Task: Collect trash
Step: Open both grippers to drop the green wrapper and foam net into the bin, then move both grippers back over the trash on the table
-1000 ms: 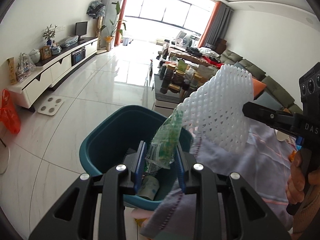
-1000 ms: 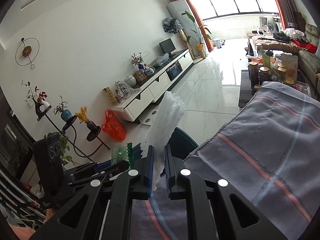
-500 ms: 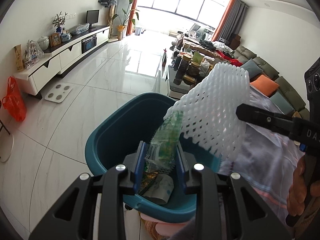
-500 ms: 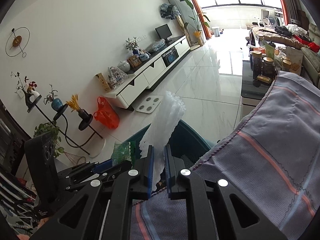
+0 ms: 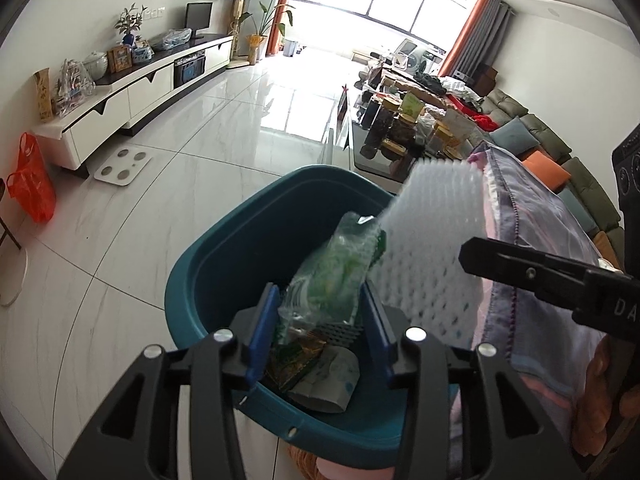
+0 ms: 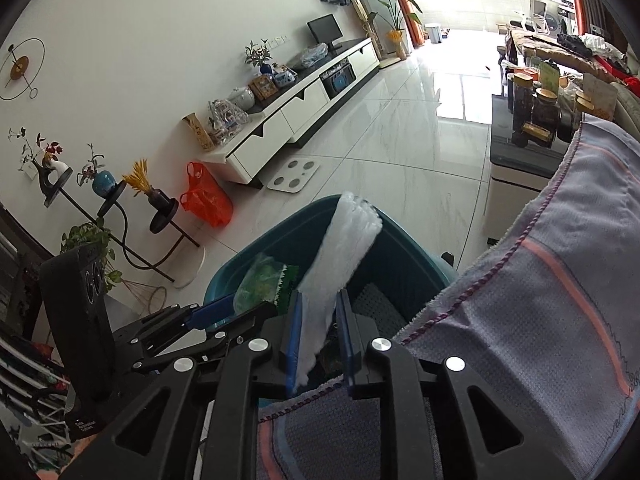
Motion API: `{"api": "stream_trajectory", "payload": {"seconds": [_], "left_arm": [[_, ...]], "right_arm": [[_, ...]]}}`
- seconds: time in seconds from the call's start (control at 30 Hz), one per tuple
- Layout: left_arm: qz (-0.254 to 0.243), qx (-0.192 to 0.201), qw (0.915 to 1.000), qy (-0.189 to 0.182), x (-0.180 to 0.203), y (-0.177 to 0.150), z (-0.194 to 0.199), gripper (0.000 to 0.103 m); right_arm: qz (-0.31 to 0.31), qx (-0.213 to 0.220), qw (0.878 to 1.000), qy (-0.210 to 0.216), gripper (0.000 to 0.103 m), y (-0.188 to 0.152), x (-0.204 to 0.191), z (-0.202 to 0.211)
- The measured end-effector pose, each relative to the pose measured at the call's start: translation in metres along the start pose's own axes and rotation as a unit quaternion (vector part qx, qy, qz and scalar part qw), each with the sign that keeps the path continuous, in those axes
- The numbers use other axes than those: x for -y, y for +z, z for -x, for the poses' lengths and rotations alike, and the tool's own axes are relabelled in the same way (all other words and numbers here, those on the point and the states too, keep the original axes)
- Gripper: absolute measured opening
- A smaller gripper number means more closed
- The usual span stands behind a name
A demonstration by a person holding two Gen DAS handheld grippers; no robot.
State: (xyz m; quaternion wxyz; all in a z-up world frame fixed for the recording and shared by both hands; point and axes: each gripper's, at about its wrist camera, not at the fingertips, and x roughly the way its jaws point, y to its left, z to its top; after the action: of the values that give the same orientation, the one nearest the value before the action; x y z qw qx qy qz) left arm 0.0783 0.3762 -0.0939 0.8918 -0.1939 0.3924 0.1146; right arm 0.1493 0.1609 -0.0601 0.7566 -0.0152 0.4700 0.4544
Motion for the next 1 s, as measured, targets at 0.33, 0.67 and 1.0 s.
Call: {"api": "stream_trajectory", "payload": {"seconds": [0.33,0.67,1.0], "left_arm": [[0.017,-0.007,0.9998,-0.003,-0.010,-0.005,-0.009,0.057],[0.003,0.013,0.9999,-0.004,-0.004,-0.010,0.007,0.062],[-0.078,0.082,0.9920,-0.056,0.062,-0.028,0.066,0.074]], "right_arm": [[-0.019,0.001,1.000,-0.001,0.029,-0.003,0.012,0.008],[-0.031,0.039,0.999,0.004,0.030,-0.012,0.028,0.044],[-0.018,0.106,0.994,-0.018,0.045,-0.047,0.034,0.121]]}}
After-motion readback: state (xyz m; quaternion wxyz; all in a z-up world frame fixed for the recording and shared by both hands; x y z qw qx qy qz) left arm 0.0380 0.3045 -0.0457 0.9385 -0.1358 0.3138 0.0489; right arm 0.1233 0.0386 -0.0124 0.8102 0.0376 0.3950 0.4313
